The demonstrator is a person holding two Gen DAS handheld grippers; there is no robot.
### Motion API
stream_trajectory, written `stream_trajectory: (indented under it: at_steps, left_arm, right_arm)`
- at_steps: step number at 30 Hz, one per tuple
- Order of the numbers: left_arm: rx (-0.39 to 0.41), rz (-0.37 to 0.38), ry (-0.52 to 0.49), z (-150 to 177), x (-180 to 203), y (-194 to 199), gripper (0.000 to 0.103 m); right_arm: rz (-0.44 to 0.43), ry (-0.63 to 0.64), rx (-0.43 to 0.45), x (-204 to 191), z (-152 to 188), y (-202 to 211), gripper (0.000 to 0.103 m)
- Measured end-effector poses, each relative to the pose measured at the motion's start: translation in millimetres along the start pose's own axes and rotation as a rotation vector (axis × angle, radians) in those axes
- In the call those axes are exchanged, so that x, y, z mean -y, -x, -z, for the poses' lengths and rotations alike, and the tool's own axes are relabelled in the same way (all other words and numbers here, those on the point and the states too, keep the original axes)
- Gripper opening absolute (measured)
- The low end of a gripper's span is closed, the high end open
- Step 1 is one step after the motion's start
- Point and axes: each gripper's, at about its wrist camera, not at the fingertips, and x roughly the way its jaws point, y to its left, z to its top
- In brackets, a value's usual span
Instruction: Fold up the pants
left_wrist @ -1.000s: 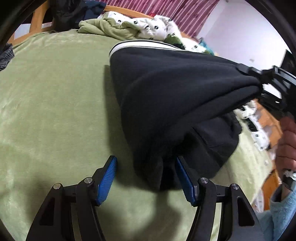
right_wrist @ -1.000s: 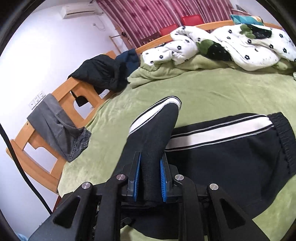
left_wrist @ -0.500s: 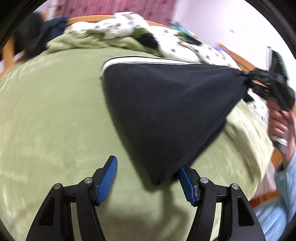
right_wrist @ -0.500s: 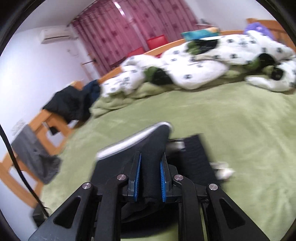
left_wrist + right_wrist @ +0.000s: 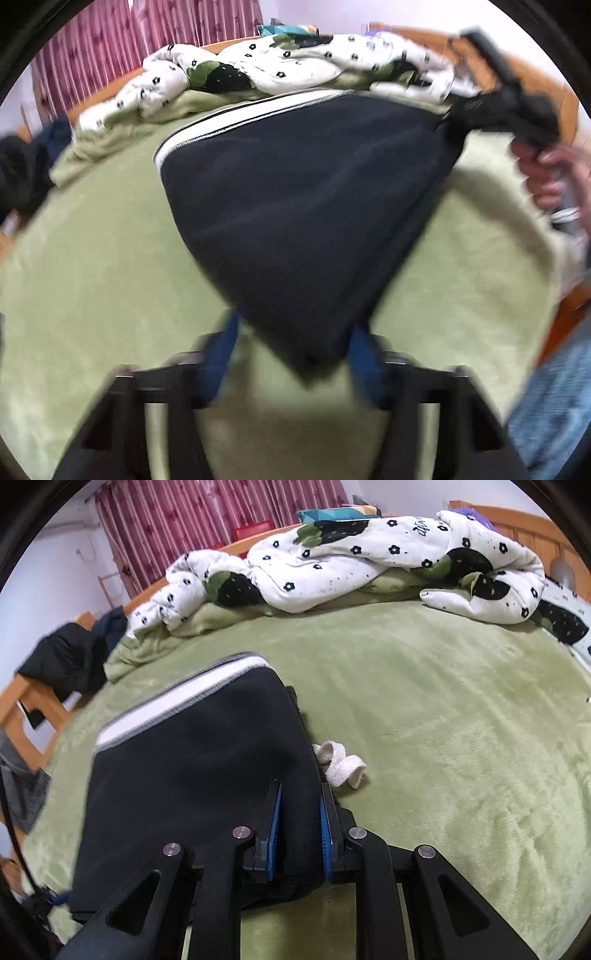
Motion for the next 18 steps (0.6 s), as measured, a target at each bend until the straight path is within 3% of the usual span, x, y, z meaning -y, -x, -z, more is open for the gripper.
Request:
stream_trajectory:
  at_steps: [2,5,7,9,10,12,14,15,18]
  left_arm:
    - [0.021,-0.048,0.04,-7,-7,-1,0.022]
    - [0.06,-0.008,0.22,-5,-36,6,0.021]
    - [0.001,0.019,0.261,4,-39,-8,0.021]
    - [-0.012,0.043,0.241,12,-34,-8,0.022]
    - [-0.01,0.051,0.226,15,-31,-3,0.024]
    - [-0.023,0.09,0.224,19,-33,7,0.029]
    - [-0.044,0.123,0.259,25,-37,16,0.049]
    - [-0.043,0.154,0.289,28,-45,19,0.051]
    - [-0.021,0.221,0.387,35,-70,30,0.055]
  right_arm:
    - [-0.023,-0.013,-0.002,5,-1,6,0.017]
    - [-0.049,-0.015,0.011,5,3,16,0.017]
    - [0.006,0.015,-0.031,-1,15,3,0.017]
    - [0.061,0.085,-0.039,-9,23,-6,0.018]
    - [0.067,0.114,-0.027,-11,22,-3,0.019]
    - [0.094,0.138,-0.003,-13,16,8,0.03]
    - [0.105,0.141,0.042,-14,8,18,0.042]
    - [0.096,0.14,0.054,-15,5,19,0.051]
    - [0.061,0.129,0.058,-19,-13,10,0.054]
